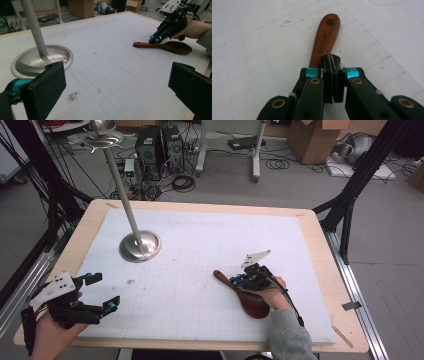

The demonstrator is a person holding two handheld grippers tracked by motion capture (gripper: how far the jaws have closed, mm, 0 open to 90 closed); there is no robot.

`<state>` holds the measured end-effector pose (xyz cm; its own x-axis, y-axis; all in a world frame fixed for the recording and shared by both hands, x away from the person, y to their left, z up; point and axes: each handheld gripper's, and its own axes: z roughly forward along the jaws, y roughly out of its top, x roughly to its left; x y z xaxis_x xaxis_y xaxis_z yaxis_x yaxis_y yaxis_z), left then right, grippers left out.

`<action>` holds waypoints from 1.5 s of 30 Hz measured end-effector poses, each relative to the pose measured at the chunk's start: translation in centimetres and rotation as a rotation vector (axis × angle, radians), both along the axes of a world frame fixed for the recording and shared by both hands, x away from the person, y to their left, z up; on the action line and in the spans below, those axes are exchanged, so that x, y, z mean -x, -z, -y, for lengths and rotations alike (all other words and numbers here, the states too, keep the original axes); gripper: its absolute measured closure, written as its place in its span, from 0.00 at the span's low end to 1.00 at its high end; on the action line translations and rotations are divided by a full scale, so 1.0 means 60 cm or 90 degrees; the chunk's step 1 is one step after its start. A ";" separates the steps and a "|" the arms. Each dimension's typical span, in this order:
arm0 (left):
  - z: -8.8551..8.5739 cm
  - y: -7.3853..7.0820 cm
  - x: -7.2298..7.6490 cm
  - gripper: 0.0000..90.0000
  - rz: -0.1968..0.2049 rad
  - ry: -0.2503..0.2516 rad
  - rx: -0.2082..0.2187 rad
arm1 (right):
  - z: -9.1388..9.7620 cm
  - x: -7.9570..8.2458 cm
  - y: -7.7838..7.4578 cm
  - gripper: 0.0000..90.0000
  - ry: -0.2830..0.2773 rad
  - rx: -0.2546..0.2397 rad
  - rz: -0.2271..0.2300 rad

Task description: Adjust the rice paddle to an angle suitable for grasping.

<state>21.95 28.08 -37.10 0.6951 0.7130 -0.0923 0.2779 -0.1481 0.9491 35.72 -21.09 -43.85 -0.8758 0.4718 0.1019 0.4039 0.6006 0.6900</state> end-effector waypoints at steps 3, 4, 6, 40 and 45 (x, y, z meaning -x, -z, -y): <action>-0.001 0.000 0.000 0.02 0.000 0.001 -0.003 | -0.006 0.001 -0.001 0.99 -0.007 0.002 0.003; -0.001 0.000 0.001 0.02 0.000 0.001 -0.003 | -0.009 0.002 -0.001 0.99 -0.006 0.009 0.004; -0.001 0.000 0.001 0.02 0.000 0.002 -0.002 | -0.012 0.002 -0.003 0.99 -0.008 0.011 0.007; 0.009 0.005 -0.009 0.02 -0.007 0.011 -0.002 | -0.019 0.015 -0.028 0.32 0.044 -0.010 0.018; 0.014 0.007 -0.011 0.02 -0.010 0.015 -0.006 | -0.018 0.016 -0.036 0.14 0.067 -0.003 0.038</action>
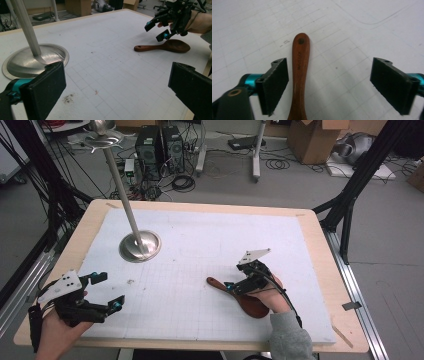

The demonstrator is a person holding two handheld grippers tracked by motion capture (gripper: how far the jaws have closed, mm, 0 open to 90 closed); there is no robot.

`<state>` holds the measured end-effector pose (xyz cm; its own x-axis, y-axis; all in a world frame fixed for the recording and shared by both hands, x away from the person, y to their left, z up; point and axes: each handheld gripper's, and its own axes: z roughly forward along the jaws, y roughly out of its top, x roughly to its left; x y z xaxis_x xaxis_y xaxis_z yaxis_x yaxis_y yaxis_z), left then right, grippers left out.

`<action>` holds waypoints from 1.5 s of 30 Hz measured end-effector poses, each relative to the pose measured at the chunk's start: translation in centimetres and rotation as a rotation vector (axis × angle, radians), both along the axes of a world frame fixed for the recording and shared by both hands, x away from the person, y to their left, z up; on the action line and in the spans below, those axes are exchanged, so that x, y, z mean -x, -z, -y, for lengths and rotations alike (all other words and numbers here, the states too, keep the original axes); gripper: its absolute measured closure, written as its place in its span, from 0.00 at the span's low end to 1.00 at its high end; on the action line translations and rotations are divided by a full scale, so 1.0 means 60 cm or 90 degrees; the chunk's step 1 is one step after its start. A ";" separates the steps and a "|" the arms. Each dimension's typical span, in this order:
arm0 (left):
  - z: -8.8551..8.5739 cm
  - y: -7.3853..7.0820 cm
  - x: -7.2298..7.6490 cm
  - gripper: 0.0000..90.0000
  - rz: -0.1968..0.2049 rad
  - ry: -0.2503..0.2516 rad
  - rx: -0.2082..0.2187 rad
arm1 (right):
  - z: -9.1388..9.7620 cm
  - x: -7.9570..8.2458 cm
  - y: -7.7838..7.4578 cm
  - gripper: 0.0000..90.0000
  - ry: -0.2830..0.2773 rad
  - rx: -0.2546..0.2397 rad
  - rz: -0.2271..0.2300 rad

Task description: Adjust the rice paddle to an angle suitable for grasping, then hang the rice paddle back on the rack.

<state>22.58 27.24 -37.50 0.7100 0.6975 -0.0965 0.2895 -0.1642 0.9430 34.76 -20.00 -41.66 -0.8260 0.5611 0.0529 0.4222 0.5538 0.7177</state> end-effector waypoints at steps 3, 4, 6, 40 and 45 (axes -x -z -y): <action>0.000 0.000 0.001 0.02 0.000 -0.002 -0.001 | -0.003 0.003 -0.003 0.12 -0.012 0.007 0.002; 0.000 -0.001 0.002 0.02 0.001 -0.003 0.000 | -0.004 0.005 -0.005 0.11 -0.014 0.007 0.006; -0.001 -0.001 0.003 0.02 0.002 -0.004 0.001 | -0.005 0.009 -0.009 0.10 -0.010 0.010 0.008; 0.001 0.003 0.007 0.02 -0.005 -0.005 -0.006 | -0.033 0.019 -0.008 0.00 -0.074 0.091 -0.008; 0.001 0.003 0.009 0.02 -0.001 -0.003 -0.010 | -0.032 0.018 -0.009 0.04 -0.055 0.098 -0.029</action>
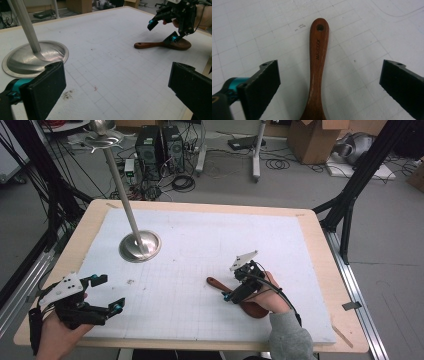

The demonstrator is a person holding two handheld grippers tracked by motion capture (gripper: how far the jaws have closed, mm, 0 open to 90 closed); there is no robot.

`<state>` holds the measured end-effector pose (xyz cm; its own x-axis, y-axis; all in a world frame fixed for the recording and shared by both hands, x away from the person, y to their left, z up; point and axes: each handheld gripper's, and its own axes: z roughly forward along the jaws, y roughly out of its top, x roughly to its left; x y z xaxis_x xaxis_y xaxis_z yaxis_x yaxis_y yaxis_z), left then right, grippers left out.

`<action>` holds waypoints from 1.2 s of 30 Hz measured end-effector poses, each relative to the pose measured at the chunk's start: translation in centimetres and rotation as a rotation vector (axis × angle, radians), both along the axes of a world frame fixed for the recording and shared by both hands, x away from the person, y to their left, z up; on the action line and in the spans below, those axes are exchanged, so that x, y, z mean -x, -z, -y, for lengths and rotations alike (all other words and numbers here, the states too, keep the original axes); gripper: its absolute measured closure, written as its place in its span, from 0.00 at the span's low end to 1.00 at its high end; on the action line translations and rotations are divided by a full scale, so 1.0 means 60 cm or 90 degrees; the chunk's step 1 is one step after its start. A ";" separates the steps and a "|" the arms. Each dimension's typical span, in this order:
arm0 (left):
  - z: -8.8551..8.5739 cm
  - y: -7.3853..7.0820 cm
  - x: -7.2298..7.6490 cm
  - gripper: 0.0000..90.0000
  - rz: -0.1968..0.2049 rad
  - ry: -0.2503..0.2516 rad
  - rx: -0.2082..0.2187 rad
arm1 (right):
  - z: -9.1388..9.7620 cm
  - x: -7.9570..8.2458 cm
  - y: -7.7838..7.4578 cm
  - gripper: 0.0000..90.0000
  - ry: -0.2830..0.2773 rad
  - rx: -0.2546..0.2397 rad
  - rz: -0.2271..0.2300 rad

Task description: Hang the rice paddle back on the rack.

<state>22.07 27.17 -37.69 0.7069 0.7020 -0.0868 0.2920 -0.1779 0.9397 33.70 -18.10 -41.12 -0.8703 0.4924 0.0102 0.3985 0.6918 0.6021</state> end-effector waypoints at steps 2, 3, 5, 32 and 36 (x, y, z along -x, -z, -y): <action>0.001 -0.001 0.004 0.03 0.008 0.007 0.000 | 0.001 -0.002 0.000 0.05 0.009 0.000 -0.012; 0.002 -0.002 0.007 0.03 0.011 0.011 0.000 | 0.000 -0.003 0.000 0.05 0.010 0.000 -0.014; 0.002 -0.003 0.010 0.03 0.013 0.013 -0.001 | -0.004 -0.007 0.001 0.06 0.014 -0.001 -0.017; -0.004 0.001 0.007 0.03 0.007 0.002 -0.005 | -0.014 -0.005 0.009 0.44 0.002 0.063 -0.100; -0.008 0.002 0.005 0.03 0.004 -0.015 -0.009 | -0.014 -0.002 0.008 0.48 0.010 0.082 -0.099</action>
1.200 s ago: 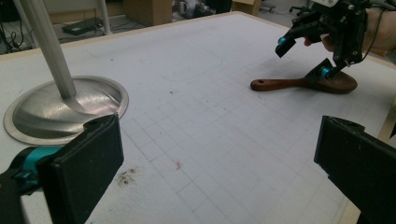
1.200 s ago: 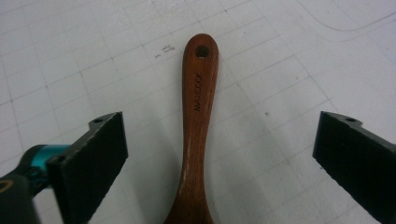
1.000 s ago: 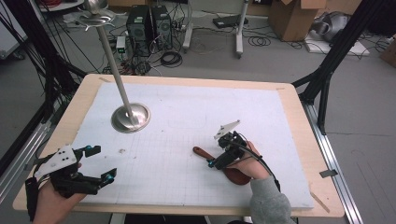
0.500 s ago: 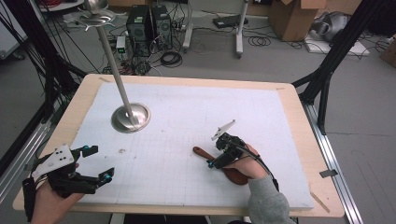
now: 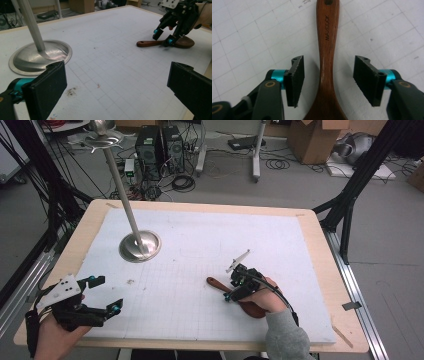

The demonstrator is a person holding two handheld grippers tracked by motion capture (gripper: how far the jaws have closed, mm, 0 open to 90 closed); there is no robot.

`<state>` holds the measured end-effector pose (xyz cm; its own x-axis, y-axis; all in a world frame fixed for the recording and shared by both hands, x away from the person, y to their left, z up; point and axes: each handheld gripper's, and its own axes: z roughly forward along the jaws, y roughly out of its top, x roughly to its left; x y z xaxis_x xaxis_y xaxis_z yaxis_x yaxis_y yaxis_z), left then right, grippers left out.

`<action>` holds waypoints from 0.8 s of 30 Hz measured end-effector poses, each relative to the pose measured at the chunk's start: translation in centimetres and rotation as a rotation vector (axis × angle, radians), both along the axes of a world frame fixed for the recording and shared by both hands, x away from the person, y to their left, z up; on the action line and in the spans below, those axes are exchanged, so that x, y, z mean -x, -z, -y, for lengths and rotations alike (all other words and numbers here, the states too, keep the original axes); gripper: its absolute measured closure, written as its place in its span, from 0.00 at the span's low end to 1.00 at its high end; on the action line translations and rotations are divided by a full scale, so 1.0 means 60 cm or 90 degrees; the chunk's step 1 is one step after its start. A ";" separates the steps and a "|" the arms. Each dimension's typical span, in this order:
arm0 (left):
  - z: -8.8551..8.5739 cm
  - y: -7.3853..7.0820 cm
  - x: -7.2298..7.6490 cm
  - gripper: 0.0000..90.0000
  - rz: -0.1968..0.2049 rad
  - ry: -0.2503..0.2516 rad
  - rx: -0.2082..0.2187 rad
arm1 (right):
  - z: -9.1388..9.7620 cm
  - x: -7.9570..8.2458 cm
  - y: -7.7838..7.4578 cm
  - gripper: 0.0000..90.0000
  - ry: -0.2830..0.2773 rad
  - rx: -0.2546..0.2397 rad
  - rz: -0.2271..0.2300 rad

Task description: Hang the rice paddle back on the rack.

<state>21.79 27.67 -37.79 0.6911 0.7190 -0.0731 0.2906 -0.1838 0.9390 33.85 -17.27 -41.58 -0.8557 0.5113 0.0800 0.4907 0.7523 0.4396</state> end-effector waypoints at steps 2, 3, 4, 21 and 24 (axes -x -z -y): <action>0.000 0.000 -0.001 0.03 0.000 0.001 0.000 | -0.001 0.002 -0.001 0.49 0.001 0.009 0.003; 0.000 0.000 0.000 0.03 0.000 0.002 0.001 | -0.001 0.002 -0.001 0.50 0.003 0.013 0.002; 0.001 0.000 0.000 0.03 0.000 0.004 0.001 | -0.001 0.003 -0.001 0.51 0.002 0.017 0.006; 0.005 0.002 0.000 0.03 -0.002 0.012 0.001 | -0.012 0.010 -0.007 0.60 -0.002 0.076 0.007; 0.004 0.002 0.000 0.03 -0.001 0.011 0.001 | -0.014 0.011 -0.007 0.63 -0.005 0.080 0.008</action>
<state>21.78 27.42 -37.89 0.7032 0.7070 -0.0756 0.2887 -0.1867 0.9390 33.19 -16.41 -41.13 -0.8599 0.5105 0.0047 0.4800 0.8053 0.3481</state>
